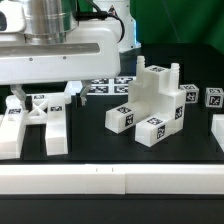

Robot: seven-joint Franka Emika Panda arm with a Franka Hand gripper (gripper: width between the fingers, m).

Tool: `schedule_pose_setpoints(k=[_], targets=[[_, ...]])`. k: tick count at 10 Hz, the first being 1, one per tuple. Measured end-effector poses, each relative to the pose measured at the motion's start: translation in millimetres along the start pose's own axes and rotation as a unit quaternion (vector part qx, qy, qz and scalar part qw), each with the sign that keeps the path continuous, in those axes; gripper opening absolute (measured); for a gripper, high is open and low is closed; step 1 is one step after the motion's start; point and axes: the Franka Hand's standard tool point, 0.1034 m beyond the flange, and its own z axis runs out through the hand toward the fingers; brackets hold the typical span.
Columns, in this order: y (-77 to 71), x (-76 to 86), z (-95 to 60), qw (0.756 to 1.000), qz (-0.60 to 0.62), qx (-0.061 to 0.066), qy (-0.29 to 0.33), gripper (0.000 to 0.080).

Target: Assemble chair

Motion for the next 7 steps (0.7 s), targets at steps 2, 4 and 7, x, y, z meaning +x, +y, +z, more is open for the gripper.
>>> schedule_pose_setpoints(k=[2, 4, 7], targets=[[0.6, -0.3, 0.7, 1.0, -0.008, 0.0, 0.0, 0.0649], [4.9, 0.0, 4.1, 0.998, -0.059, 0.0, -0.002, 0.0649], [2.7, 0.6, 7.0, 0.996, -0.093, 0.0, -0.003, 0.0649]])
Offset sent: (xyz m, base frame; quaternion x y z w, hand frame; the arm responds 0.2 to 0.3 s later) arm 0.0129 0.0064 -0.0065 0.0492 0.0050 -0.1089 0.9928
